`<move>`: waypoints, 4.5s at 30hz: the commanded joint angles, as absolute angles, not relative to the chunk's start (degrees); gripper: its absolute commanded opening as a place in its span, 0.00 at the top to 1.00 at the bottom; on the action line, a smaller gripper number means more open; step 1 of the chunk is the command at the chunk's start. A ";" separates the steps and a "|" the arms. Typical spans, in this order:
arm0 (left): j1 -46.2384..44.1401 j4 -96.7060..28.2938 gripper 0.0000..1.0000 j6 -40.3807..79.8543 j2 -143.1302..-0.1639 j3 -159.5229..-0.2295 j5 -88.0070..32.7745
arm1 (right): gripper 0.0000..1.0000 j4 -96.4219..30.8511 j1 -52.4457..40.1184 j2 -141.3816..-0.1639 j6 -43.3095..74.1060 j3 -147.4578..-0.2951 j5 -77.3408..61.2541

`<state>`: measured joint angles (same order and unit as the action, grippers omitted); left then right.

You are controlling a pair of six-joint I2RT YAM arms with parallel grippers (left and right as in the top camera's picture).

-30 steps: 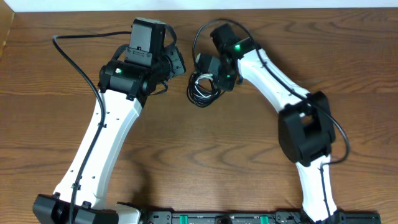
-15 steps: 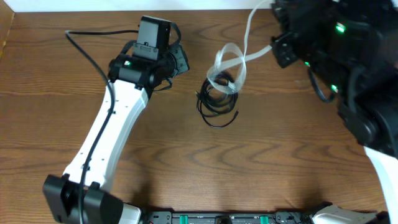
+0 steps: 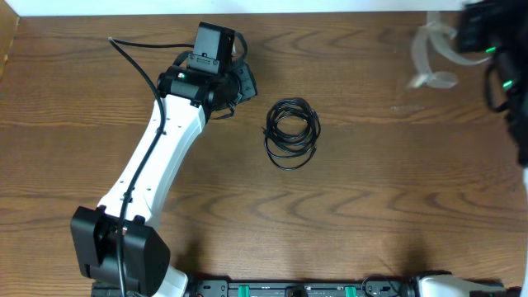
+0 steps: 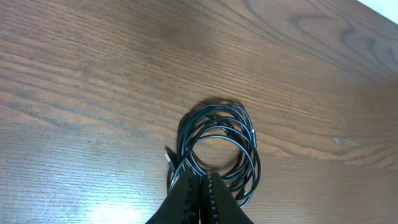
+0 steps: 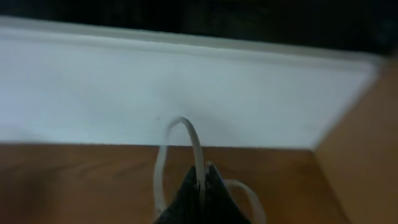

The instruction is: Untangle cables

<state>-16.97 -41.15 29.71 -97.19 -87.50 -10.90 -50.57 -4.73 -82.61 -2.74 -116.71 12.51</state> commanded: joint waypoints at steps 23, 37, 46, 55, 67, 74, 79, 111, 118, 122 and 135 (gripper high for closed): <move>-16.78 -42.17 0.92 27.64 -96.92 -87.22 -11.57 | 0.99 -34.26 28.21 -99.68 -3.55 -116.55 7.55; -16.78 -43.66 0.92 25.08 -96.92 -87.22 -11.55 | 0.99 -15.62 30.30 -112.07 -12.86 -116.53 -2.66; -16.78 -42.63 0.92 23.77 -96.92 -87.22 -11.35 | 0.99 -13.87 39.72 -125.91 -13.78 -116.55 -7.79; -16.80 -41.30 0.92 23.79 -96.92 -87.22 -11.38 | 0.99 -16.60 42.39 -126.37 -14.44 -116.86 -11.62; -16.78 -41.10 0.92 23.79 -96.92 -87.22 -11.35 | 0.91 -19.59 41.91 -136.27 -13.52 -116.79 -11.57; -16.78 -41.08 0.92 23.55 -96.92 -87.22 -11.38 | 0.01 -19.62 41.89 -134.96 -9.69 -117.16 -11.60; -16.78 -41.15 0.92 23.55 -96.92 -87.22 -11.38 | 0.01 -21.04 41.17 -125.75 -9.65 -117.32 -11.55; -16.78 -42.19 0.92 17.69 -96.07 -87.24 -10.44 | 0.01 -36.29 10.61 -82.59 -15.33 -103.50 -40.10; -16.78 -42.39 0.92 17.58 -96.07 -87.24 -9.43 | 0.01 -19.29 7.66 -63.61 -16.36 -78.78 -37.41; -16.78 -43.18 0.92 17.58 -96.07 -87.24 -9.43 | 0.01 -15.33 7.62 -56.47 -13.39 -74.78 -37.43; -16.78 -44.27 0.92 17.50 -96.07 -87.24 -9.43 | 0.01 -27.00 7.14 -44.66 -6.22 -74.00 -43.05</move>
